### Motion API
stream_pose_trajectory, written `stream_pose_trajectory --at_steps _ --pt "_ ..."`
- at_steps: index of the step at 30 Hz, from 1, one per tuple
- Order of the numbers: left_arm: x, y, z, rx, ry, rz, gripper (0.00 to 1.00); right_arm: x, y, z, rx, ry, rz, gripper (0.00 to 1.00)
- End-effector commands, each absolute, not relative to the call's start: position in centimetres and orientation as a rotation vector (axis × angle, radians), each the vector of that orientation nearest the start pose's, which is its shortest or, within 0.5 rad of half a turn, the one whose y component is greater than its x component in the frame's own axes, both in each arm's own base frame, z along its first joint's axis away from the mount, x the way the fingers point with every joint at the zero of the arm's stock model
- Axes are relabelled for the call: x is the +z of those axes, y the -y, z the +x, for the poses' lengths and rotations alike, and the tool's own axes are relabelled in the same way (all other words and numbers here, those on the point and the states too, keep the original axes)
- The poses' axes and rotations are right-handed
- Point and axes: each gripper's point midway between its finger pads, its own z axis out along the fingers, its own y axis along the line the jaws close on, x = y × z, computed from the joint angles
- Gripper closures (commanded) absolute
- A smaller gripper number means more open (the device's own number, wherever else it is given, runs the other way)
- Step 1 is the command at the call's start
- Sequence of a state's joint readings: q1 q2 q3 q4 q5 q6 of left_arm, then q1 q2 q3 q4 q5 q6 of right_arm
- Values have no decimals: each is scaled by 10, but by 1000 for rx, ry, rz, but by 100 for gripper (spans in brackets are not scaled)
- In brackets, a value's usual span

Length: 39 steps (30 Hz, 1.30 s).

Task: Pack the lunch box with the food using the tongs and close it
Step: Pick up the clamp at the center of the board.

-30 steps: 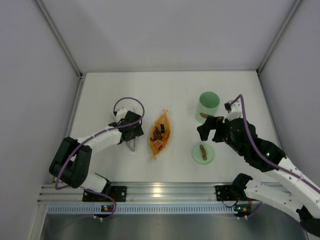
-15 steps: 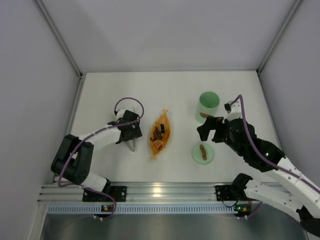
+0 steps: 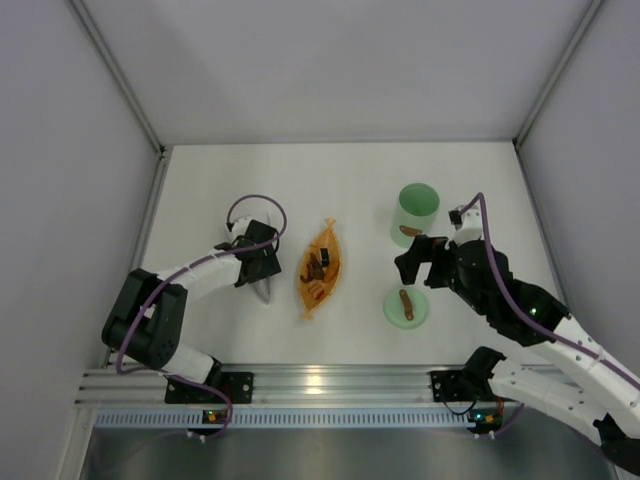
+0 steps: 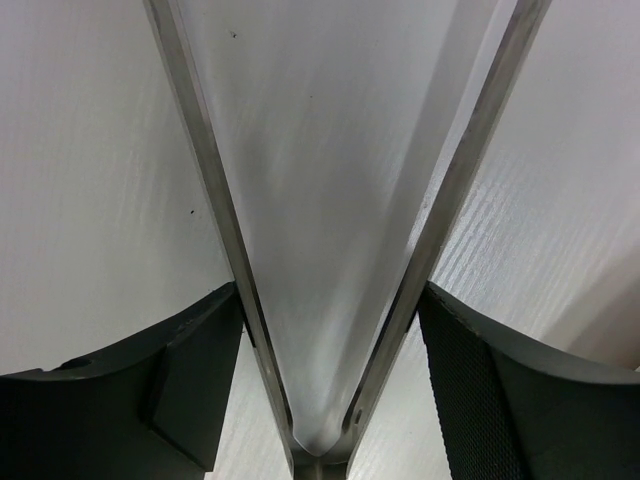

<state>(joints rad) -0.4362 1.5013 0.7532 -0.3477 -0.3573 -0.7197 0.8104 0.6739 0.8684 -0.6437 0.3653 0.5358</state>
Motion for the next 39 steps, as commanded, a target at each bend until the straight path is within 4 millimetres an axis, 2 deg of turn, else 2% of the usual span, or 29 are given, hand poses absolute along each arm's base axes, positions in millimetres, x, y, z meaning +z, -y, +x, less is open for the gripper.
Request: stream_pose_trajectory --at_steps 1,6,8,11,12,21,29,39 --pt "26 103 301 -4 -2462 -529 26 253 -151 202 518 -1995 -25 1" --pt "31 108 299 3 -2443 -519 32 254 -152 201 532 -1986 -26 1" --pt "35 110 298 8 -2441 -505 39 254 -152 201 532 -1986 -28 1" --pt "48 115 296 0 -2419 -488 44 255 -152 200 538 -1983 -29 1" --pt "59 114 297 3 -2397 -492 44 254 -152 200 537 -1986 -29 0" --pt "120 119 289 -33 -2303 -462 44 256 -152 199 547 -1984 -26 0" --pt "152 130 274 -58 -2284 -393 44 257 -153 200 549 -1981 -28 1" --pt "191 147 256 -149 -2264 -305 50 259 -151 201 535 -1977 -21 0"
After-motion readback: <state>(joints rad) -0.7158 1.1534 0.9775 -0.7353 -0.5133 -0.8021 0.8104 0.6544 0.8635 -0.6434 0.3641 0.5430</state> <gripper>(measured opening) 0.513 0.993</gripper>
